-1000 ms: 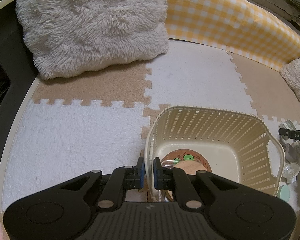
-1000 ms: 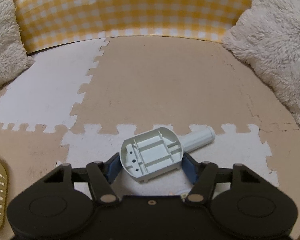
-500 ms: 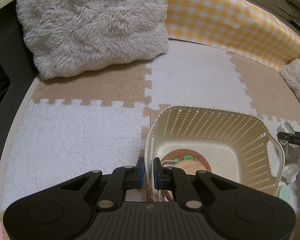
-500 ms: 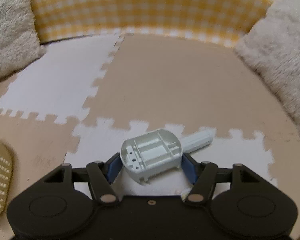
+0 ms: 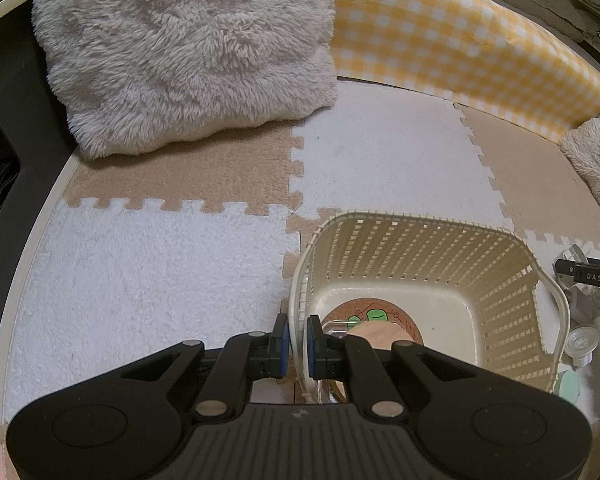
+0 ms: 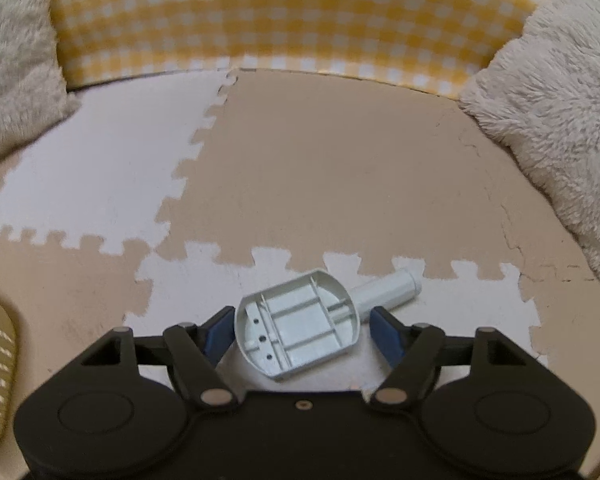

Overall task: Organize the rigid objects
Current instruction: 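Lift the white holder with the right gripper and carry it over the basket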

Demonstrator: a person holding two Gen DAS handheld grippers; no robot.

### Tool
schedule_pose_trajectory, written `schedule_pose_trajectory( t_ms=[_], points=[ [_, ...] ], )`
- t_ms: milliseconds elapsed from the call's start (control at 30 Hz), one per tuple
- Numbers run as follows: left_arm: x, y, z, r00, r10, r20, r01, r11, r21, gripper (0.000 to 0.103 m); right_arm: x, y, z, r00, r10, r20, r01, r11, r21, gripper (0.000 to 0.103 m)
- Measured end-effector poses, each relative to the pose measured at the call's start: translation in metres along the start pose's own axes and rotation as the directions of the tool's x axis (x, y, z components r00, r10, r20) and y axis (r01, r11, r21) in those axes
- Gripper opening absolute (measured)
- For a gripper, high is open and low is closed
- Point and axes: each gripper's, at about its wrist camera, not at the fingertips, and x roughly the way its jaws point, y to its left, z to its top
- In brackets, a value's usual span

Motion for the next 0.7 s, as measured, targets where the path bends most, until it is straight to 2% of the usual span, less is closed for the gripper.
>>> schedule_pose_trajectory(
  t_ms=[33,267,467,567,700],
  points=[
    [0.000,0.000,0.000,1.000,0.000,0.000,0.000,1.000,0.001,0.008,-0.001,0.000,0.001,1.000,0.002,0.003,-0.002,1.000,-0.002,0.065],
    [0.000,0.000,0.000,1.000,0.000,0.000,0.000,1.000,0.001,0.008,-0.007,0.002,0.003,1.000,0.000,0.018,0.000,1.000,-0.023,0.065],
    [0.000,0.000,0.000,1.000,0.000,0.000,0.000,1.000,0.000,0.008,-0.030,0.012,0.015,0.993,0.048,0.107,-0.046,0.999,-0.022,0.065],
    [0.000,0.000,0.000,1.000,0.000,0.000,0.000,1.000,0.000,0.008,-0.053,0.024,0.023,0.978,0.102,0.180,-0.099,0.995,-0.025,0.065],
    [0.000,0.000,0.000,1.000,0.000,0.000,0.000,1.000,0.000,0.008,-0.087,0.049,0.028,0.945,0.180,0.273,-0.157,0.982,-0.103,0.065]
  ],
)
